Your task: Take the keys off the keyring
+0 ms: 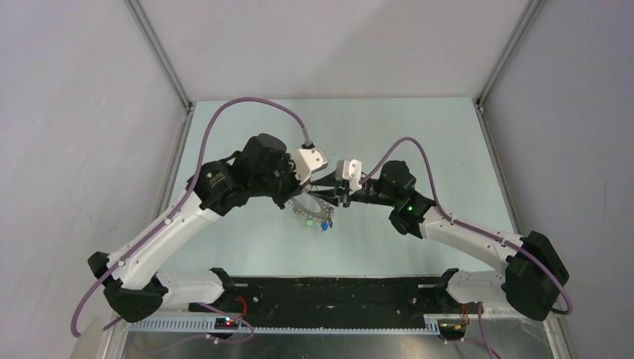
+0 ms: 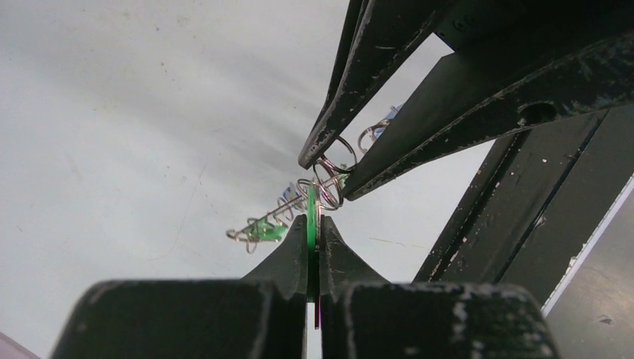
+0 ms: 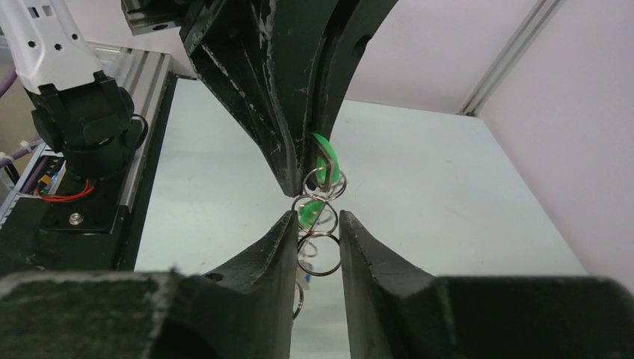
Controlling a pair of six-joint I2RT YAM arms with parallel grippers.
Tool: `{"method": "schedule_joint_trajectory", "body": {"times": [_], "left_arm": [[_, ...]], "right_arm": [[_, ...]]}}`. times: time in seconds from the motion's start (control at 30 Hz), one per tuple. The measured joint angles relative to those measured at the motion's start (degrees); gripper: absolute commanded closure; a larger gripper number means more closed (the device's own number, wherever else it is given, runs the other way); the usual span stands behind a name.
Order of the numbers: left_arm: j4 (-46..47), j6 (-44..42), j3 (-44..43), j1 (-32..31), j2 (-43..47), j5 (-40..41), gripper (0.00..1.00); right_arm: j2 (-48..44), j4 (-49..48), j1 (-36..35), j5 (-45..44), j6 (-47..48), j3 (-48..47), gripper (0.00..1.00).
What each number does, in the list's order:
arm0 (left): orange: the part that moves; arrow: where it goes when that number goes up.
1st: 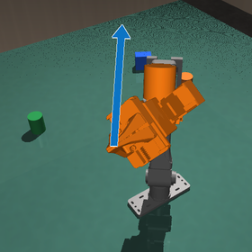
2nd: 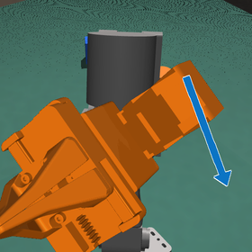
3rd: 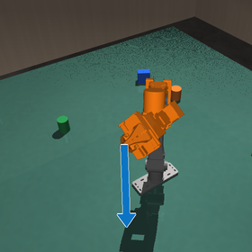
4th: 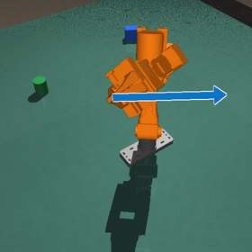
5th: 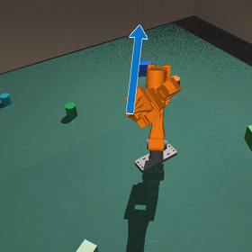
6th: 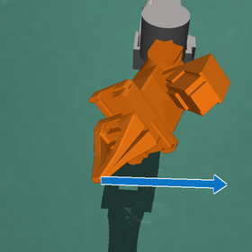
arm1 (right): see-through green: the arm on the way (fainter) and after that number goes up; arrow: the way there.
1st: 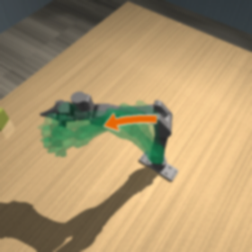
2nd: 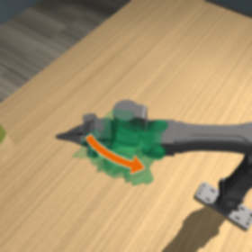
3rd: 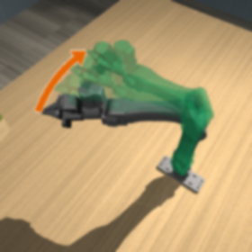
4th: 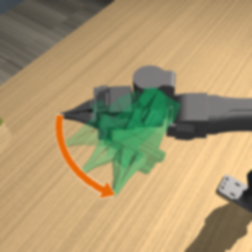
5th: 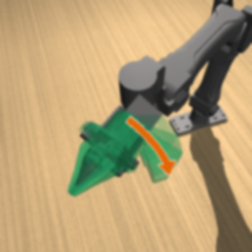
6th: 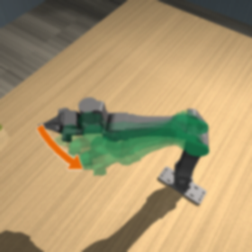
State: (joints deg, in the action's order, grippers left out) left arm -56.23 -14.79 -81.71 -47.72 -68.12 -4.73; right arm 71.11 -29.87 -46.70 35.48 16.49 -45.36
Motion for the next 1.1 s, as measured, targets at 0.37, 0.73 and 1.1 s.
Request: {"method": "schedule_joint_trajectory", "body": {"times": [0.37,0.73,1.1], "left_arm": [[0.0,-0.8,0.1,-0.1,0.8,-0.5,1.00],[-0.6,-0.9,0.3,-0.2,0.9,-0.6,1.00],[-0.9,-1.4,0.3,-0.4,1.1,-0.5,1.00]], "right_arm": [[-0.1,0.9,0.0,0.9,0.0,0.0,0.66],[-0.1,-0.4,0.1,1.8,-0.3,-0.3,0.98],[-0.1,-0.5,0.1,2.8,-0.5,-0.3,1.00]]}}
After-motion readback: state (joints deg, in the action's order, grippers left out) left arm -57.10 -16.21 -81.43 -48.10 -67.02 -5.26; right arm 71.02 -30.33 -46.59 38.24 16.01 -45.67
